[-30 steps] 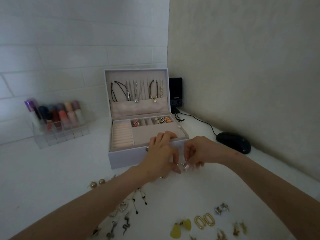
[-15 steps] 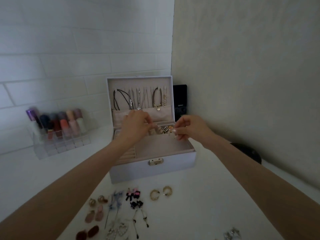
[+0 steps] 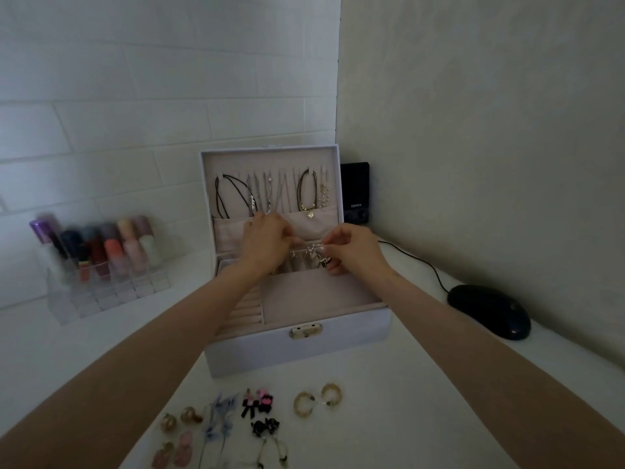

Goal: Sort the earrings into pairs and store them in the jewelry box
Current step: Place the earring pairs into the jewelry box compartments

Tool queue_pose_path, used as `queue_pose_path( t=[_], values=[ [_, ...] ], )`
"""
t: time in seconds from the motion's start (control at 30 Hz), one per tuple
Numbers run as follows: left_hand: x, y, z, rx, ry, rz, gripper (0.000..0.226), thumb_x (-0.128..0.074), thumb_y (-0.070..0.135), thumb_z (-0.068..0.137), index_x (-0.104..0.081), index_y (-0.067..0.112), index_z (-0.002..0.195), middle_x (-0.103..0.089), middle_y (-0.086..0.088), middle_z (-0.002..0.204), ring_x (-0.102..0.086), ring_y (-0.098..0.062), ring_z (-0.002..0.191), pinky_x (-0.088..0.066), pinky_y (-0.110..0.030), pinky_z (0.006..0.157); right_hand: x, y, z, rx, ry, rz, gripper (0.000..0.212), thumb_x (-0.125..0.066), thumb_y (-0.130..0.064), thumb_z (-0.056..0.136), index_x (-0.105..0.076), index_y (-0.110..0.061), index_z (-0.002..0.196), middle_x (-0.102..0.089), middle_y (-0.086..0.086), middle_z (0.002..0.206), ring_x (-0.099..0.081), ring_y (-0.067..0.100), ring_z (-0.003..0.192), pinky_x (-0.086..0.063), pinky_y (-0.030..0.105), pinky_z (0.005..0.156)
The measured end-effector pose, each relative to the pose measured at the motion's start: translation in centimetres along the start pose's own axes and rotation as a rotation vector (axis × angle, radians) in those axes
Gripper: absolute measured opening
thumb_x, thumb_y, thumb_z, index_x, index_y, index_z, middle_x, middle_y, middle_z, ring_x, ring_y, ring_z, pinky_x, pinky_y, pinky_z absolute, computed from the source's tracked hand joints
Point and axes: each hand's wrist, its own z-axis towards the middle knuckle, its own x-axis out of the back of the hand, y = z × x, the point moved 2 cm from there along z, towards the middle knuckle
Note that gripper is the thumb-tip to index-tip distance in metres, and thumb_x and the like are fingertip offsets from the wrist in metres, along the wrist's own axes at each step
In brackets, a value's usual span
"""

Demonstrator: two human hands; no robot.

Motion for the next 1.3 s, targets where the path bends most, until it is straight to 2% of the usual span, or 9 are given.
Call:
queue_pose_path(
  t=[0.2, 0.43, 0.47, 0.57, 0.67, 0.77, 0.9, 1.03, 1.3],
  values=[
    [-0.7, -0.1, -0.1, -0.096, -0.031, 0.178, 0.023, -0.064, 0.031, 0.083, -0.07, 0.015, 0.098, -0.057, -0.004, 0.113, -0.041, -0.026, 0.111, -0.03, -0.035, 0.091, -0.3, 0.2, 0.3, 0.023, -0.012, -0.035, 0.017, -0.069, -0.003, 0.08, -0.06, -0.015, 0.072, -0.061, 0.004, 0.065, -0.057, 0.011, 0.042, -0.052, 0.022, 0.042],
    [-0.7, -0.2, -0.3, -0.159, -0.003, 0.205, 0.017, -0.066, 0.032, 0.079, -0.069, 0.022, 0.092, -0.056, -0.002, 0.109, -0.041, -0.025, 0.11, -0.027, -0.032, 0.086, -1.1, 0.0, 0.9, 0.059, -0.017, -0.155, 0.016, -0.072, -0.007, 0.077, -0.062, -0.018, 0.07, -0.06, -0.001, 0.063, -0.055, 0.011, 0.047, -0.048, 0.02, 0.042],
    [-0.7, -0.2, -0.3, -0.162, 0.007, 0.201, 0.017, -0.066, 0.031, 0.079, -0.067, 0.022, 0.094, -0.056, -0.003, 0.108, -0.042, -0.025, 0.11, -0.027, -0.032, 0.085, -1.3, -0.1, 1.0, 0.075, -0.017, -0.186, 0.014, -0.073, -0.008, 0.076, -0.064, -0.017, 0.071, -0.061, -0.003, 0.064, -0.056, 0.01, 0.05, -0.049, 0.021, 0.045],
    [-0.7, -0.3, -0.3, -0.152, 0.035, 0.164, 0.018, -0.063, 0.029, 0.081, -0.064, 0.019, 0.097, -0.058, -0.005, 0.107, -0.043, -0.026, 0.108, -0.028, -0.033, 0.084, -1.8, -0.1, 1.4, 0.136, -0.026, -0.293, 0.01, -0.076, -0.01, 0.072, -0.069, -0.016, 0.075, -0.062, -0.008, 0.067, -0.058, 0.006, 0.064, -0.055, 0.032, 0.072],
    [-0.5, -0.3, -0.2, -0.145, 0.05, 0.132, 0.02, -0.061, 0.031, 0.084, -0.065, 0.016, 0.097, -0.059, -0.005, 0.106, -0.044, -0.025, 0.106, -0.029, -0.033, 0.083, -2.1, -0.1, 1.4, 0.177, -0.06, -0.409, 0.008, -0.075, -0.013, 0.072, -0.072, -0.016, 0.079, -0.066, -0.005, 0.077, -0.059, 0.008, 0.076, -0.052, 0.034, 0.082],
    [-0.5, -0.4, -0.2, -0.154, 0.071, 0.111, 0.02, -0.059, 0.031, 0.086, -0.065, 0.015, 0.097, -0.059, -0.005, 0.104, -0.044, -0.024, 0.104, -0.029, -0.032, 0.083, -2.2, -0.4, 1.1, 0.203, -0.079, -0.504, 0.009, -0.071, -0.016, 0.077, -0.073, -0.016, 0.086, -0.07, -0.001, 0.089, -0.059, 0.009, 0.082, -0.048, 0.028, 0.08],
    [-0.5, -0.5, -0.3, -0.151, 0.098, 0.092, 0.02, -0.057, 0.029, 0.088, -0.065, 0.013, 0.096, -0.059, -0.006, 0.103, -0.043, -0.025, 0.103, -0.03, -0.033, 0.082, -2.2, -1.0, 0.8, 0.249, -0.062, -0.651, 0.016, -0.063, -0.02, 0.085, -0.073, -0.019, 0.098, -0.059, -0.014, 0.08, -0.053, 0.009, 0.088, -0.036, 0.022, 0.074],
    [-0.2, -0.7, -0.5, -0.133, 0.104, 0.08, 0.02, -0.055, 0.027, 0.089, -0.064, 0.011, 0.097, -0.058, -0.006, 0.104, -0.043, -0.025, 0.103, -0.03, -0.032, 0.082, -2.5, -0.7, 0.7, 0.262, -0.094, -0.719, 0.023, -0.057, -0.015, 0.088, -0.072, -0.022, 0.103, -0.064, 0.002, 0.109, -0.059, 0.02, 0.099, -0.04, 0.024, 0.075],
    [0.9, -1.1, -1.8, -0.131, 0.113, 0.046, 0.024, -0.054, 0.034, 0.089, -0.064, 0.012, 0.091, -0.061, -0.005, 0.098, -0.046, -0.024, 0.1, -0.034, -0.034, 0.081, -1.5, -0.7, 0.1, 0.292, 0.008, -0.637, 0.022, -0.055, -0.018, 0.088, -0.072, -0.027, 0.1, -0.056, -0.001, 0.094, -0.057, 0.016, 0.091, -0.037, 0.024, 0.072]
  ],
)
